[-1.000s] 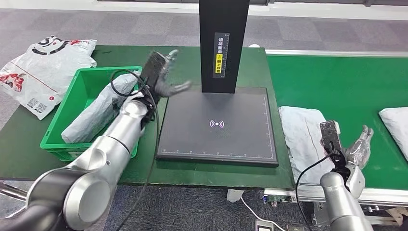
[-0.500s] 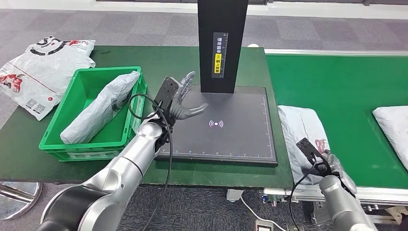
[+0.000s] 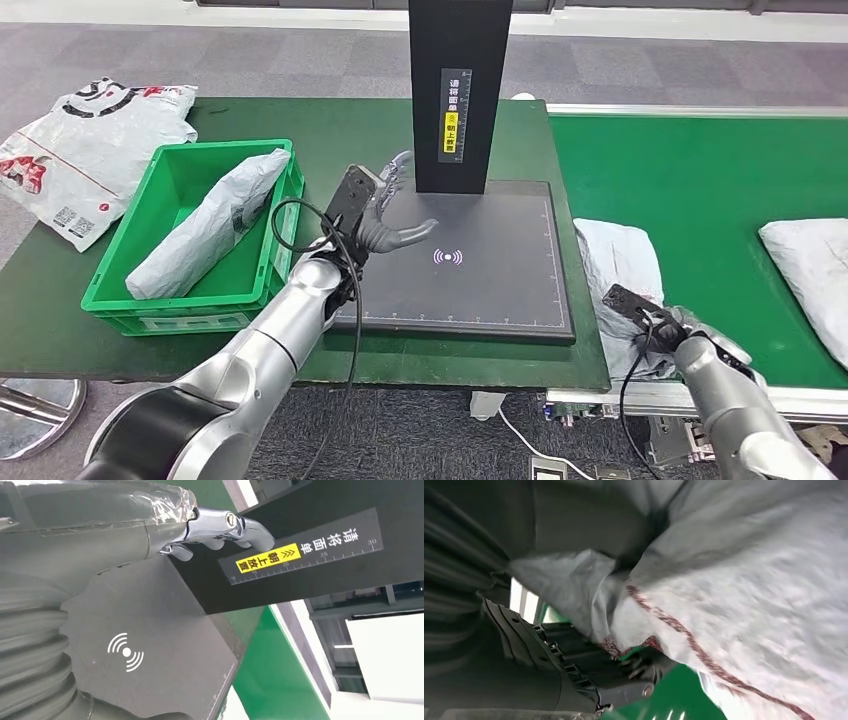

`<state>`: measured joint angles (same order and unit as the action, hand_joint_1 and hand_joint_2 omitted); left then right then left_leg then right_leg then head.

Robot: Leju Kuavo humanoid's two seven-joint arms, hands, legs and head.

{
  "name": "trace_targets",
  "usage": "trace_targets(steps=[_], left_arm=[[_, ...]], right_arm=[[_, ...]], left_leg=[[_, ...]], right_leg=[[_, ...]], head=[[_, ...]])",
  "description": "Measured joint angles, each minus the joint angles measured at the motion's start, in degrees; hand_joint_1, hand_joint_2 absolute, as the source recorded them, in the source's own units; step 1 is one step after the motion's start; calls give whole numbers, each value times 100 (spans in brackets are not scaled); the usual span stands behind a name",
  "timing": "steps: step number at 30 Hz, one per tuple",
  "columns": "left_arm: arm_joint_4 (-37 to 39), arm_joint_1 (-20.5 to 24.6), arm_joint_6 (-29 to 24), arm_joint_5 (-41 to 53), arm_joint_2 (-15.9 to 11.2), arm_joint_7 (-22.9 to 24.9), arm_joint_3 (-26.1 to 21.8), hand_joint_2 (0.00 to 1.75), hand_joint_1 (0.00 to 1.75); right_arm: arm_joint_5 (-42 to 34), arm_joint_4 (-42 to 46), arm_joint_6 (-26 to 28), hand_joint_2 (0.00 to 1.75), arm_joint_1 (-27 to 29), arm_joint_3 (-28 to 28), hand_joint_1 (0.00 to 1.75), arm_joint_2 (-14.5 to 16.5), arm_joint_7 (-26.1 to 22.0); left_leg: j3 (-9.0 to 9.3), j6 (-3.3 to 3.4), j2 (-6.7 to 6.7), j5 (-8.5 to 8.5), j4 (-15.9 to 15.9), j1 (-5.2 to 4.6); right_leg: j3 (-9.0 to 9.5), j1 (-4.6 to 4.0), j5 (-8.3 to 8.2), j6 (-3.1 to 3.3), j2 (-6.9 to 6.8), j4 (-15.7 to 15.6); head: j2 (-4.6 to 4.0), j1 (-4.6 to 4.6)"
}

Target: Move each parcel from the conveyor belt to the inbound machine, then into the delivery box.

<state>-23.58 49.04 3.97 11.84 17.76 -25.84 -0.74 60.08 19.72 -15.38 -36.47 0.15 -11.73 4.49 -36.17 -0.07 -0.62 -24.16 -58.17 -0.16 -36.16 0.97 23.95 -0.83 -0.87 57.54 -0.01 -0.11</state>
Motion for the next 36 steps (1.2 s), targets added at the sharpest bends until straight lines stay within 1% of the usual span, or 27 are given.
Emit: trace_targets(steps=[7,11,13,15,18,21,23,26,29,32,36], left_arm=[[-26,-27,-43,-100,-73,4,74,175,0],[-27,-49,-94,-242,-115,39,109,175,0],[-30,-71,-149,-302,-146,46,117,175,0],[-40,-103,-225,-361,-201,37,152,175,0],[-59,-147,-345,-440,-284,6,203,175,0],[-61,-162,-558,-470,-349,-17,265,175,0],[-60,-161,-758,-467,-389,-15,335,175,0],[-54,-148,-1029,-487,-428,55,417,175,0],[-33,-125,-1220,-550,-457,82,446,175,0],[-20,-105,-1272,-561,-472,75,458,175,0],[-20,-90,-1298,-571,-478,60,487,175,0]], right_arm=[[-61,-74,178,175,-66,26,175,62,26],[-94,-84,637,175,-75,37,175,101,41],[-154,-71,1072,175,-78,38,175,128,18],[-291,10,1784,175,-81,38,175,172,-118],[-639,300,2883,175,-71,38,175,220,-511],[-1170,841,3627,175,49,36,175,224,-1005],[-1568,1363,3956,175,191,36,175,219,-1220],[-2106,2282,4249,175,455,36,175,179,-1383],[-2491,3211,4393,175,715,36,175,151,-1553],[-2593,3902,4355,175,901,73,175,152,-1594],[-2614,4398,4128,175,1053,290,175,175,-1534]], left_leg=[[-3,-5,5,6,2,5],[-10,-5,8,5,2,4],[-12,-4,12,5,2,3],[-14,-4,14,5,2,2],[-13,-4,14,6,2,2],[-14,-3,20,7,2,2],[-14,-4,20,7,1,2],[-15,-4,20,6,1,1],[-16,-6,18,2,2,1],[-15,-7,17,0,2,2],[-14,-7,15,1,3,2]], right_leg=[[-1,-4,3,4,-8,3],[-3,-3,5,5,-11,3],[-4,-2,5,4,-14,3],[-7,-1,4,4,-15,3],[-11,-1,4,4,-15,3],[-11,-1,4,5,-23,3],[-11,-1,5,5,-24,3],[-12,-1,6,4,-22,2],[-13,-1,8,4,-18,2],[-13,-1,9,4,-15,2],[-14,-2,10,5,-15,2]], head=[[0,0],[-1,0],[0,0],[1,0],[0,0],[0,0],[0,0],[0,0],[0,0],[1,0],[-1,0]])
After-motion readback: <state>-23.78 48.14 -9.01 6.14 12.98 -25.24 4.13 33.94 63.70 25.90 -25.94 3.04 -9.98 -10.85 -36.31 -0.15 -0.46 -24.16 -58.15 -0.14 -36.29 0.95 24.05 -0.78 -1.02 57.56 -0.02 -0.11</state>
